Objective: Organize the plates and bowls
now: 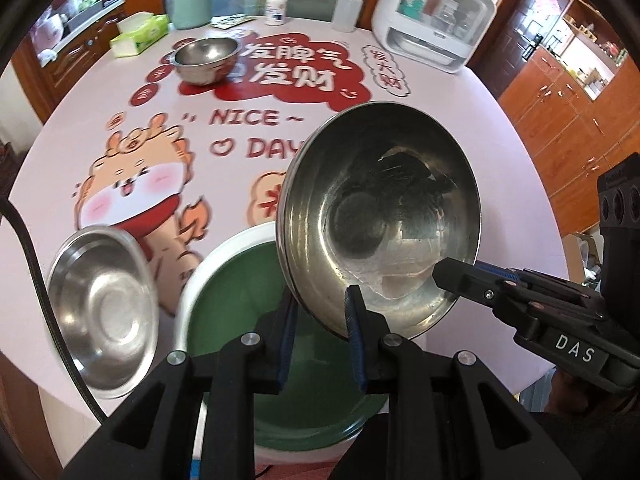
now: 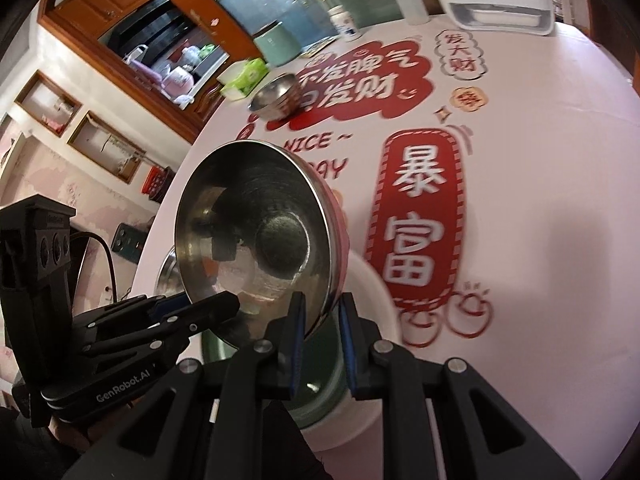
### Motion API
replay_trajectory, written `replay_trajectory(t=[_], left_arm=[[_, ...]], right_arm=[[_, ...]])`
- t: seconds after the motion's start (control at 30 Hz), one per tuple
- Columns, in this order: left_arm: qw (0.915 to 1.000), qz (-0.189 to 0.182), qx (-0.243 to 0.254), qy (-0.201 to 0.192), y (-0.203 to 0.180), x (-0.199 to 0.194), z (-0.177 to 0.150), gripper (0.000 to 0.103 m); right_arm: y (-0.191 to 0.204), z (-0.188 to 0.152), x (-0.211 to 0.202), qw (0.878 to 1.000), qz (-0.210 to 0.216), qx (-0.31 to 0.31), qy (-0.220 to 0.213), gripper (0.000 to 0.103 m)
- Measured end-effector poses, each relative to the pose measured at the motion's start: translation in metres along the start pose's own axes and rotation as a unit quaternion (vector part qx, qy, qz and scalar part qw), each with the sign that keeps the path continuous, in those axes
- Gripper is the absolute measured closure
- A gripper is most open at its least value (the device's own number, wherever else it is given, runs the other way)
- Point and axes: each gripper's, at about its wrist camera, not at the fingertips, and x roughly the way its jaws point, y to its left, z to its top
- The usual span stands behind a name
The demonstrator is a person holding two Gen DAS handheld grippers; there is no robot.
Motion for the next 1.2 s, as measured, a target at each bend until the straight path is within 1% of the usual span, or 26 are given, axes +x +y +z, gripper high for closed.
replay_trajectory(t=[0.3, 0.6, 0.97, 1.2], left_arm=[[0.9995, 0.018, -0.024, -0.012, 0.049, -0.022, -0.014, 0.082], [0.9983, 0.029, -0.046, -0.018, 0.101, -0.041, -0.026, 0.082], [0.9971, 0.026, -0.071, -0.003, 0.159, -0.046, -0.041, 0.082], [0.9969, 0.02, -0.074, 0.021, 0.189, -0.039, -0.049, 0.082]], right_arm=[[0.049, 0.0, 0.026, 0.999, 0.017, -0.027, 0.023, 0.086], [0.096, -0.002, 0.054, 0.998, 0.023, -0.05, 0.044, 0.086], [0.145, -0.014, 0.091, 0.995, 0.012, -0.065, 0.077, 0.084], [0.165, -0.021, 0.111, 0.994, 0.001, -0.061, 0.094, 0.084]])
